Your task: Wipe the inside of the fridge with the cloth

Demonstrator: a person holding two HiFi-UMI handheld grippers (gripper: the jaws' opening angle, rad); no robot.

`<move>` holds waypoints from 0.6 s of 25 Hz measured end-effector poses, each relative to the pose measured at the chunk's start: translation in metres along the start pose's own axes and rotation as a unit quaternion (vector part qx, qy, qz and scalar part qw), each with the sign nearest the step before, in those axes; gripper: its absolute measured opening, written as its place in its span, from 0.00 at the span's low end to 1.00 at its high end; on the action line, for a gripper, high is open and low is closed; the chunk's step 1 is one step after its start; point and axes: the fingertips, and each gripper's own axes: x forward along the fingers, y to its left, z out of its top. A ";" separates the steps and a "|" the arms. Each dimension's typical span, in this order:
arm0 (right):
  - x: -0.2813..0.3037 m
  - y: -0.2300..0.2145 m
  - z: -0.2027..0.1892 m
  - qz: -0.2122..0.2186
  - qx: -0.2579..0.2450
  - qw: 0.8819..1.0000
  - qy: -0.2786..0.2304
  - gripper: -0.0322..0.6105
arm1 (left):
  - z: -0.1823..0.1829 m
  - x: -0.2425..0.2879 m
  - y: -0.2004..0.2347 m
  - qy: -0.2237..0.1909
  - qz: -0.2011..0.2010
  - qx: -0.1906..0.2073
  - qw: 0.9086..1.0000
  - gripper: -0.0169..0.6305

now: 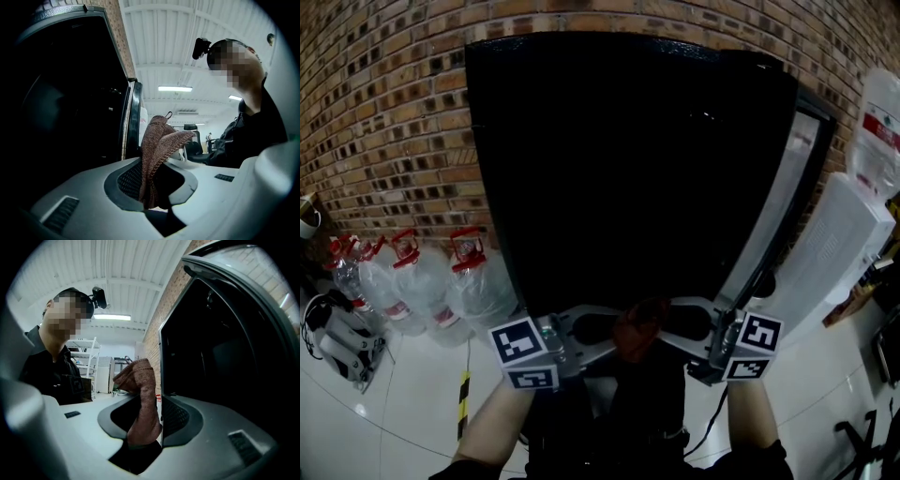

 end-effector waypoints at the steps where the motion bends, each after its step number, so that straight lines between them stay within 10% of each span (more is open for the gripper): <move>1: -0.002 -0.002 0.001 -0.008 0.001 1.000 -0.006 0.29 | 0.003 -0.001 0.003 -0.007 0.006 -0.002 1.000 0.13; 15: -0.016 -0.016 0.005 -0.195 -0.105 0.975 -0.016 0.18 | 0.055 0.020 0.053 -0.069 0.075 0.033 0.994 0.13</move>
